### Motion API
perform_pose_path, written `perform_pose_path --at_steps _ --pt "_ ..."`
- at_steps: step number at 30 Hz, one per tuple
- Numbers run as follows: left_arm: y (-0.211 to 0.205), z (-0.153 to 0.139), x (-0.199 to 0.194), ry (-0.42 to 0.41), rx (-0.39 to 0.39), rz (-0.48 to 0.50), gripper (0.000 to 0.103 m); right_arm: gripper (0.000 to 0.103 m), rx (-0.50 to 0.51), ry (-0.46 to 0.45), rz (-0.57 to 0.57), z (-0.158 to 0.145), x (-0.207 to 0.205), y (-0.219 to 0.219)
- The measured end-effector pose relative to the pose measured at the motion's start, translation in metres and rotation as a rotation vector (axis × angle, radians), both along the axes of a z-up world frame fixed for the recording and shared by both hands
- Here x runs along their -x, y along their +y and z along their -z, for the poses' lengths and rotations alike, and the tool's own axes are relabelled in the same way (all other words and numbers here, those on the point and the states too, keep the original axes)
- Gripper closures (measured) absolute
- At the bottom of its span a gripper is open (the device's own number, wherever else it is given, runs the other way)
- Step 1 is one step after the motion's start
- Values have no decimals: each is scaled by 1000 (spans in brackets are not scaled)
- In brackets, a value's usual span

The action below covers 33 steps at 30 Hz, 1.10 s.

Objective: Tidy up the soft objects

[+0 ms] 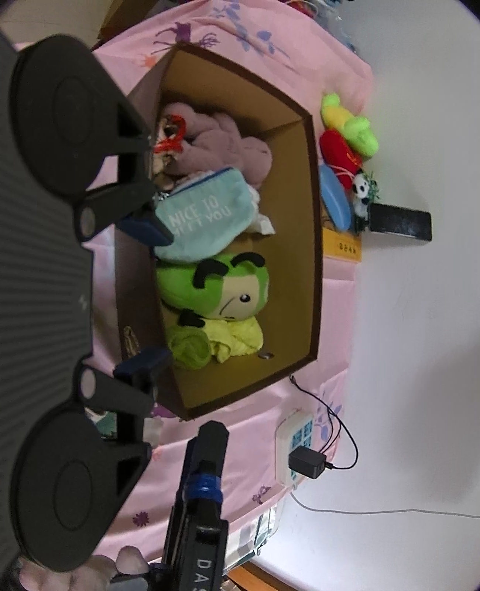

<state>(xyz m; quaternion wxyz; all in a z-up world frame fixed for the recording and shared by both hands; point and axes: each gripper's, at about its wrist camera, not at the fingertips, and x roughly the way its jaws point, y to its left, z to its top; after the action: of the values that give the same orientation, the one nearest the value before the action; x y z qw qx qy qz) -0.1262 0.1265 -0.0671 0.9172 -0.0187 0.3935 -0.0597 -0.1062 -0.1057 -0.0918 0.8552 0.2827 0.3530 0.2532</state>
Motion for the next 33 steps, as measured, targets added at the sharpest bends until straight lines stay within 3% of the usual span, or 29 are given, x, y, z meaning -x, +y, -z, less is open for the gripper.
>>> perform_pose_path --at_steps 18,33 --pt "-9 11 7 53 -50 -44 41 85 16 44 -2 12 13 -10" --pt "-33 36 6 117 -69 30 41 85 69 128 72 37 28 -40"
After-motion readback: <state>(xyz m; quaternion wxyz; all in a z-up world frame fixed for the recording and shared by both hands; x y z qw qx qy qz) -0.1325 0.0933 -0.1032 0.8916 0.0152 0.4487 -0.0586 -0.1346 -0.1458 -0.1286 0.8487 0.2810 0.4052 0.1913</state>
